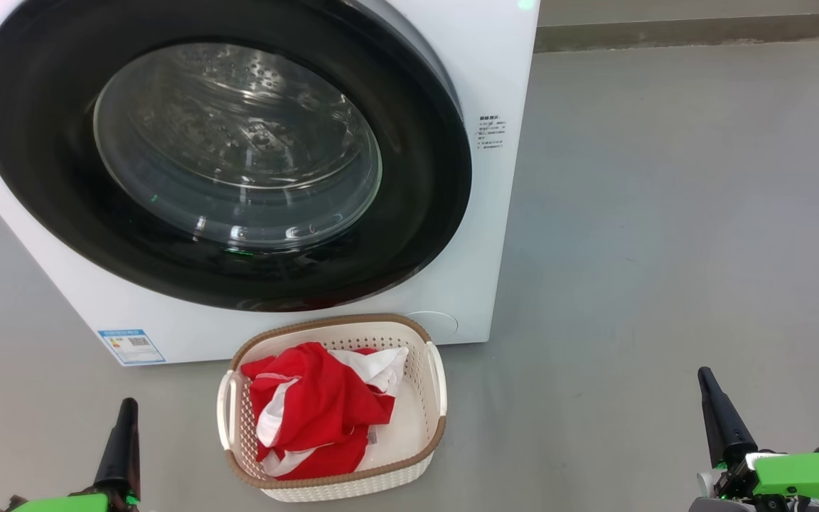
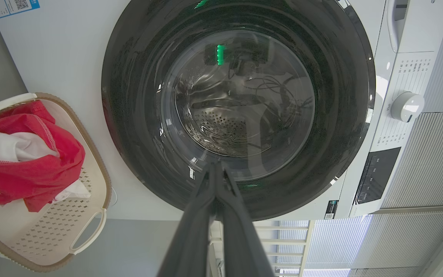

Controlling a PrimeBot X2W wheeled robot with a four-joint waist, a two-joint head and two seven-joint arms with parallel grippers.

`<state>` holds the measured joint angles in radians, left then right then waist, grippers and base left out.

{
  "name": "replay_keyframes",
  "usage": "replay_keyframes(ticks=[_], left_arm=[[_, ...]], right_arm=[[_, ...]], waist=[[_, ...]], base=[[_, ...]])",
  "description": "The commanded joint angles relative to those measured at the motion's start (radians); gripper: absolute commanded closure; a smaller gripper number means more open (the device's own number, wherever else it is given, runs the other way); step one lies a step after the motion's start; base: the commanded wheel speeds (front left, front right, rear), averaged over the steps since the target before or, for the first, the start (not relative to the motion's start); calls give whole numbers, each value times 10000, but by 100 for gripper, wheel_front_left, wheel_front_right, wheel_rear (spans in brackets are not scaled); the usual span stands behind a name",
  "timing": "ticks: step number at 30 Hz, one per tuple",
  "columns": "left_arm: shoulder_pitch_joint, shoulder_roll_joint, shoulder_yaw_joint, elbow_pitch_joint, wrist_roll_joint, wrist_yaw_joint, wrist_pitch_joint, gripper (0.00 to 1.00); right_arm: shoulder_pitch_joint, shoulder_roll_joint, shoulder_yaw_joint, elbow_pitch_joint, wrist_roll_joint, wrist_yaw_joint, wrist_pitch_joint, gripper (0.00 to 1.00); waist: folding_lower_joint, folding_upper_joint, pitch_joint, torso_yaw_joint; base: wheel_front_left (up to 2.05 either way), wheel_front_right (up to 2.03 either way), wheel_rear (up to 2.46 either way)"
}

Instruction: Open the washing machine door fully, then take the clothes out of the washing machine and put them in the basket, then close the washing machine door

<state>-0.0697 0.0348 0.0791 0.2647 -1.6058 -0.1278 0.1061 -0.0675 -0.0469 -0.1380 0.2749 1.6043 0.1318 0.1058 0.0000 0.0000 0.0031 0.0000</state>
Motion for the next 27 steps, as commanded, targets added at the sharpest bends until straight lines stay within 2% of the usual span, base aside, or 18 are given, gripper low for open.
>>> replay_keyframes(ticks=[1,27], left_arm=[[-382,163,346,-198,-28,-29,70,100],[-382,160,351,-198,-25,-29,74,100]], right_arm=[[-404,-33,237,-301,39,-11,79,100],[-404,-33,239,-301,41,-11,77,100]], waist=[[0,0,0,0],[0,0,0,0]], base=[[0,0,0],[0,0,0]])
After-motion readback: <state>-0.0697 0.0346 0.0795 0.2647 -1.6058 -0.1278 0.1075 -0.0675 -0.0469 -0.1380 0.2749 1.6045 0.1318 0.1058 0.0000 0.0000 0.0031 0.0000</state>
